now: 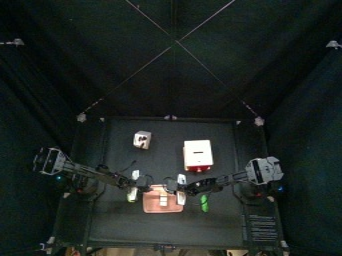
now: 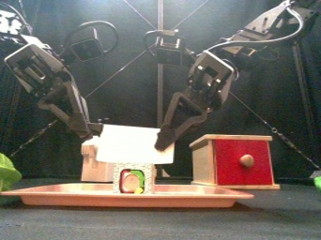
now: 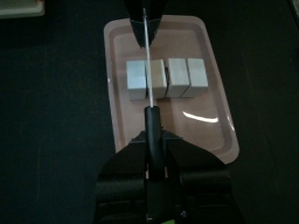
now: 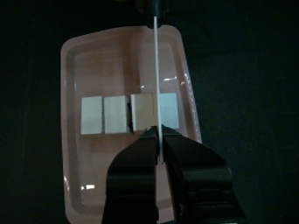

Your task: Cut sushi roll

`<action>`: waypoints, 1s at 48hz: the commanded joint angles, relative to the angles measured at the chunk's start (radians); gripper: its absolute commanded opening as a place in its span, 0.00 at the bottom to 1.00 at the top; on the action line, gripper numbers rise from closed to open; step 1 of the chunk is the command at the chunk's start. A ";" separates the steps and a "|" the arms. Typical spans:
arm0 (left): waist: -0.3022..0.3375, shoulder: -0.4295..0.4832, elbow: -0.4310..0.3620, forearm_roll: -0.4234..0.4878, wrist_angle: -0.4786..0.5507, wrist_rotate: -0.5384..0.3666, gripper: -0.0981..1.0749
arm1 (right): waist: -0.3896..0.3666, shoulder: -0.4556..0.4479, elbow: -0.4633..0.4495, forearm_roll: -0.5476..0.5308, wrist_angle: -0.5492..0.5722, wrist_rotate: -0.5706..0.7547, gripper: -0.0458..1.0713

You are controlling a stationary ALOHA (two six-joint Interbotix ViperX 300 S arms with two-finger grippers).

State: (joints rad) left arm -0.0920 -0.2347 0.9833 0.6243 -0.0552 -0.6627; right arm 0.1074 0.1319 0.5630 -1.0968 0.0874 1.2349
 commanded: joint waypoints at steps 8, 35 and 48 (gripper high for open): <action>0.003 -0.003 -0.023 0.002 -0.015 -0.002 0.17 | -0.003 -0.046 -0.043 -0.003 -0.006 0.002 0.21; 0.009 0.018 -0.023 0.002 -0.015 -0.002 0.17 | -0.008 -0.034 -0.040 -0.003 -0.005 0.003 0.21; 0.009 0.051 -0.028 0.002 -0.018 0.000 0.17 | -0.008 -0.015 -0.041 -0.003 -0.005 0.003 0.21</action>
State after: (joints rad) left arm -0.0905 -0.1933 0.9833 0.6243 -0.0568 -0.6627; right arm 0.1074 0.1365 0.5630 -1.0968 0.0874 1.2364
